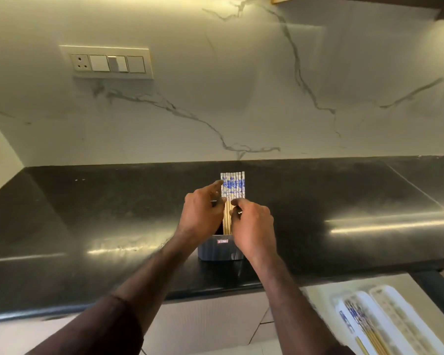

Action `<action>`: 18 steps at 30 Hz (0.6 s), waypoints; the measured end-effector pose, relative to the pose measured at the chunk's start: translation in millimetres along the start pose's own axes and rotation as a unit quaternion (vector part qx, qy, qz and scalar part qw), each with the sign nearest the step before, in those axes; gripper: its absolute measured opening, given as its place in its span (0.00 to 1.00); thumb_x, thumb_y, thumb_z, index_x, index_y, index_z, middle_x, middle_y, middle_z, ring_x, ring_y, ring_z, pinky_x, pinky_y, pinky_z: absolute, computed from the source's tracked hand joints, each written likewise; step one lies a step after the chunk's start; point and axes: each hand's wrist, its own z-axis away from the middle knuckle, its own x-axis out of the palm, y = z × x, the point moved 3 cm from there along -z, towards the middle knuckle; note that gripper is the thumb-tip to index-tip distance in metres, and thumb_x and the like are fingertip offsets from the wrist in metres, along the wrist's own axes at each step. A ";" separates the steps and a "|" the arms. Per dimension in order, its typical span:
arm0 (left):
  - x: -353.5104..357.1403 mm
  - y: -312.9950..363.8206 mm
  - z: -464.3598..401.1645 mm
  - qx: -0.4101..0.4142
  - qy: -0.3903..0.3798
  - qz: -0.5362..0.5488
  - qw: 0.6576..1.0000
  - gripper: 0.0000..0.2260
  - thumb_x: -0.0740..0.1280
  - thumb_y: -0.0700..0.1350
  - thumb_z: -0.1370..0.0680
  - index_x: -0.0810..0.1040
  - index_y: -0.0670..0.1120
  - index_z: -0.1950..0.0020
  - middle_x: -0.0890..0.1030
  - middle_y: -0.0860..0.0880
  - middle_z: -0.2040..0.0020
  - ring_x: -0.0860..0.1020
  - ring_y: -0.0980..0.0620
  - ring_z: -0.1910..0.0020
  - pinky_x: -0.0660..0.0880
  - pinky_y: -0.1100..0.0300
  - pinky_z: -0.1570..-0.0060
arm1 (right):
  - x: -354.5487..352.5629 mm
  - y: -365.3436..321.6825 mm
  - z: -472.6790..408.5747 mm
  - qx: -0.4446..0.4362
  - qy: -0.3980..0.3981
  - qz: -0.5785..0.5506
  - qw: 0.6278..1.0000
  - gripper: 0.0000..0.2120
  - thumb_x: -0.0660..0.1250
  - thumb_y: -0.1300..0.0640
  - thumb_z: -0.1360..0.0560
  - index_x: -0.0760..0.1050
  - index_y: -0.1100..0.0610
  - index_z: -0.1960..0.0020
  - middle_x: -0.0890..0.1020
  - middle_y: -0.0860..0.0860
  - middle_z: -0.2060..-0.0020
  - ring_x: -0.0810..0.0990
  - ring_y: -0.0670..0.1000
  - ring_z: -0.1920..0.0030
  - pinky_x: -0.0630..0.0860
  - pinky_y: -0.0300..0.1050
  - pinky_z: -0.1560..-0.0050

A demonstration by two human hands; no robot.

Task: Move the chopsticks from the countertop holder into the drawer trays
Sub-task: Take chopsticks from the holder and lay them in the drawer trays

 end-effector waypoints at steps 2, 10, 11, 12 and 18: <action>4.4 -11.0 -12.7 0.007 0.001 0.007 1.000 0.17 0.68 0.36 0.23 0.77 0.46 0.34 0.83 0.47 0.43 0.73 0.75 0.61 0.66 0.83 0.66 | 15.8 5.6 -10.0 0.014 -0.014 -0.001 1.000 0.13 0.68 0.56 0.24 0.77 0.53 0.40 0.84 0.50 0.53 0.83 0.46 0.57 0.79 0.37 0.59; 31.8 -52.3 -68.6 -0.051 -0.031 -0.026 0.998 0.23 0.66 0.37 0.23 0.69 0.48 0.28 0.78 0.46 0.34 0.79 0.58 0.42 0.67 0.80 0.56 | 51.8 29.7 -55.5 0.047 -0.029 -0.014 0.998 0.17 0.67 0.58 0.23 0.73 0.51 0.35 0.83 0.49 0.50 0.82 0.46 0.54 0.82 0.44 0.55; 36.7 -57.0 -74.6 -0.059 -0.036 -0.023 0.997 0.25 0.66 0.37 0.23 0.67 0.47 0.27 0.77 0.47 0.33 0.78 0.54 0.39 0.67 0.79 0.54 | 55.1 32.7 -59.5 0.048 -0.030 -0.015 0.998 0.17 0.67 0.57 0.23 0.73 0.51 0.35 0.83 0.49 0.50 0.82 0.46 0.53 0.82 0.44 0.55; 40.9 -60.6 -79.9 -0.066 -0.038 -0.019 0.997 0.26 0.67 0.38 0.23 0.65 0.47 0.26 0.76 0.47 0.33 0.77 0.53 0.38 0.67 0.78 0.53 | 58.3 35.4 -63.2 0.048 -0.032 -0.014 0.998 0.17 0.67 0.57 0.23 0.73 0.52 0.35 0.83 0.49 0.50 0.82 0.46 0.53 0.82 0.43 0.55; 53.5 -76.8 -95.2 -0.115 -0.039 0.024 0.992 0.32 0.67 0.37 0.23 0.57 0.48 0.23 0.76 0.46 0.32 0.76 0.52 0.36 0.70 0.69 0.46 | 67.6 43.5 -72.0 0.042 -0.042 -0.020 0.998 0.16 0.66 0.55 0.23 0.74 0.53 0.36 0.83 0.49 0.50 0.82 0.46 0.54 0.81 0.42 0.55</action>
